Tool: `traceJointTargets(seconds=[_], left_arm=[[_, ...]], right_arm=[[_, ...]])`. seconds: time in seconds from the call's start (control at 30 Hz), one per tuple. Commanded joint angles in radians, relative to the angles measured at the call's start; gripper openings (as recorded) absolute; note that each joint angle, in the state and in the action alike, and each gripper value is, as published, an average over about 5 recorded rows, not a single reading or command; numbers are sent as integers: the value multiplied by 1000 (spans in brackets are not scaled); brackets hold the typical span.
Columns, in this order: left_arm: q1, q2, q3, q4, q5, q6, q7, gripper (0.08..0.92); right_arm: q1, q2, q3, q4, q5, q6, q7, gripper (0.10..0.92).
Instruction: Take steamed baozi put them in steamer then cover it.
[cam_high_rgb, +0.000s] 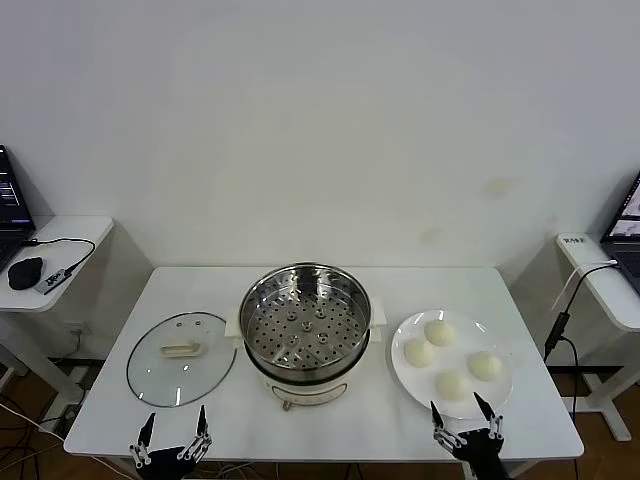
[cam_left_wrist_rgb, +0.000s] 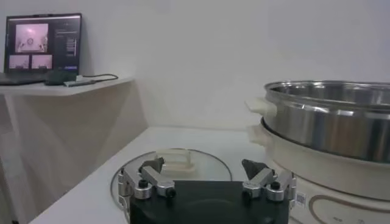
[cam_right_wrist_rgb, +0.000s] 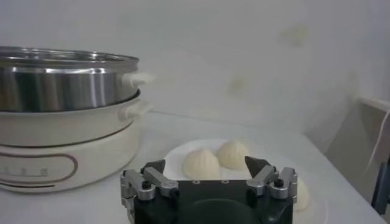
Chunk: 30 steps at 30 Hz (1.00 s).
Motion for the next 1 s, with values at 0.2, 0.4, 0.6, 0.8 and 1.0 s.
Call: traceJointTargets(seconds=[0.2,0.4,0.6,0.8,1.0], left_arm=[[-7,21,9,-49,60,129,1,823],[-10,34,8,-80,66,194,-3,823],[-21,29,-14,-74,90,201,7,823],[-24,10,-9,-65,143,204,19,823],[-36,-5,-1,-64,158,216,23,823]], right_arm=[[74,-113,69,-26,-182,-31,-3,823],[222,-329,119,-133,-376,-54,-88,823],[394,-527,76,-240,-478,-57,-245,823],[612,-719,-68,-339,-498,-65,-443,823],[904,-842,-370,-450,-414,-77,-621,823]])
